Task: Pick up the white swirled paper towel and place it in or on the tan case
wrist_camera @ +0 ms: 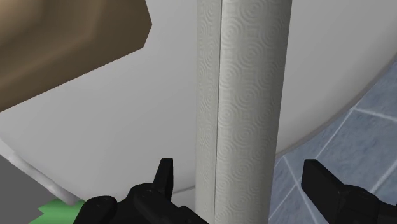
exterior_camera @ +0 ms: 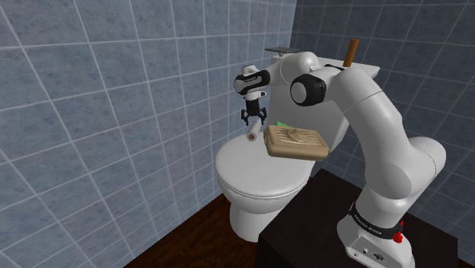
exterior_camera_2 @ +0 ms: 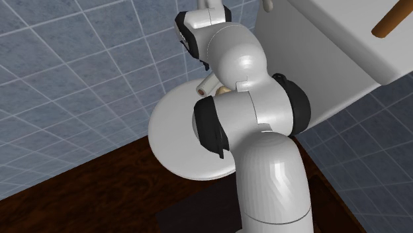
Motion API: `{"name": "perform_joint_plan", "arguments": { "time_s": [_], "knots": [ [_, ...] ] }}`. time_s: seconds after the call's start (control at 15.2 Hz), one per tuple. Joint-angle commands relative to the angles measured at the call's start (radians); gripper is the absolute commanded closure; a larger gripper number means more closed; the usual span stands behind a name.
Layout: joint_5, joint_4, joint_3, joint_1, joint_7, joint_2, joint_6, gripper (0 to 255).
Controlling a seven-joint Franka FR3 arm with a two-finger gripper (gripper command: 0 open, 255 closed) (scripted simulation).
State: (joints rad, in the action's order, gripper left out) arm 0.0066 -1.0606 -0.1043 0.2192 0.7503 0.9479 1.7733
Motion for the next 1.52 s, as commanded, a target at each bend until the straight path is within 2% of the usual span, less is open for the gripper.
{"name": "perform_joint_plan", "arguments": {
  "time_s": [0.0,0.2,0.26,0.86,1.45],
  "knots": [
    [0.0,-0.003,0.0,0.0,0.0,-0.001,0.002,0],
    [0.0,-0.003,0.0,0.0,0.0,-0.001,0.002,0],
    [0.0,-0.003,0.0,0.0,0.0,-0.001,0.002,255],
    [0.0,-0.003,0.0,0.0,0.0,-0.001,0.002,255],
    [-0.002,0.033,-0.003,-0.001,-0.004,-0.05,-0.083,255]
  ]
}}
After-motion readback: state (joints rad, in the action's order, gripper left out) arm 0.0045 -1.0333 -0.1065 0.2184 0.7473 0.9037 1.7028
